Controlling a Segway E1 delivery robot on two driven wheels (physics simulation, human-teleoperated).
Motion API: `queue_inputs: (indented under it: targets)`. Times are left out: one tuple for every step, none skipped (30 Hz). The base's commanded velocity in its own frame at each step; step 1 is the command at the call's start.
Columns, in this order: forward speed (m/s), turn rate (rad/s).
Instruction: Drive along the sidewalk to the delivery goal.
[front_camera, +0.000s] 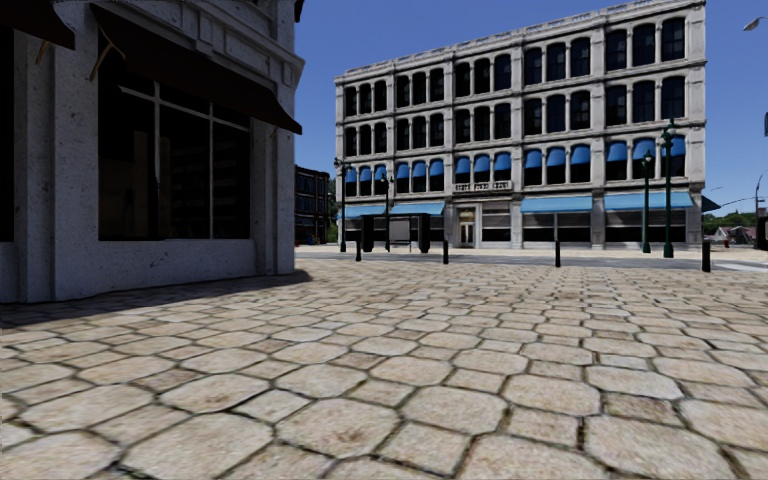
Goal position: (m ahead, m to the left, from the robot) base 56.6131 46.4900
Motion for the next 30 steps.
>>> queue_inputs:
  targets:
    - [2.0, 0.0]
    - [2.0, 0.0]
    - [2.0, 0.0]
    - [2.0, 0.0]
    - [2.0, 0.0]
    - [2.0, 0.0]
    - [2.0, 0.0]
    - [2.0, 0.0]
    - [2.0, 0.0]
    - [2.0, 0.0]
    - [2.0, 0.0]
    - [2.0, 0.0]
    - [2.0, 0.0]
    - [2.0, 0.0]
    - [2.0, 0.0]
    - [2.0, 0.0]
    - [2.0, 0.0]
    - [2.0, 0.0]
    - [2.0, 0.0]
    - [2.0, 0.0]
    - [2.0, 0.0]
    - [2.0, 0.0]
    - [2.0, 0.0]
    - [2.0, 0.0]
    - [2.0, 0.0]
    - [2.0, 0.0]
    - [2.0, 0.0]
    - [2.0, 0.0]
    - [2.0, 0.0]
    - [2.0, 0.0]
